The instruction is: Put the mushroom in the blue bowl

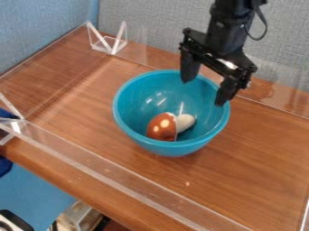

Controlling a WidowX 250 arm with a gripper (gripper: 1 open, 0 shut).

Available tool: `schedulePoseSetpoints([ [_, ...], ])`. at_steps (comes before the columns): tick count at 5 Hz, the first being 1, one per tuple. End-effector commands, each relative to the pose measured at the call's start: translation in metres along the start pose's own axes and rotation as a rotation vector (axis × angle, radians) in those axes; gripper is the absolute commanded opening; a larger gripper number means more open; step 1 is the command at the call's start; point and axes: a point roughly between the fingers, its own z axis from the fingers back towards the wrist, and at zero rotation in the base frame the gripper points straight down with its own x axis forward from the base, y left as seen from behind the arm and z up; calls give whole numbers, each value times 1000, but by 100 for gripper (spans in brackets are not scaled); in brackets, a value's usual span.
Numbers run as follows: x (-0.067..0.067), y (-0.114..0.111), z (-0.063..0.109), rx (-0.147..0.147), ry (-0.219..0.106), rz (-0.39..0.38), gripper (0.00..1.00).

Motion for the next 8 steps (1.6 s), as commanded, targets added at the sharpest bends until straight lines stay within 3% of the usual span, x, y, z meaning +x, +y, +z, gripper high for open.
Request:
schedulePoseSetpoints([
  [1,11,10,14,4,-68,-3,100],
  [3,29,-3,11,4,-86,-28,100],
  [5,36,-22,22,1,-113,-131,100],
  [8,39,-27,6,-22,-106,-288,100],
])
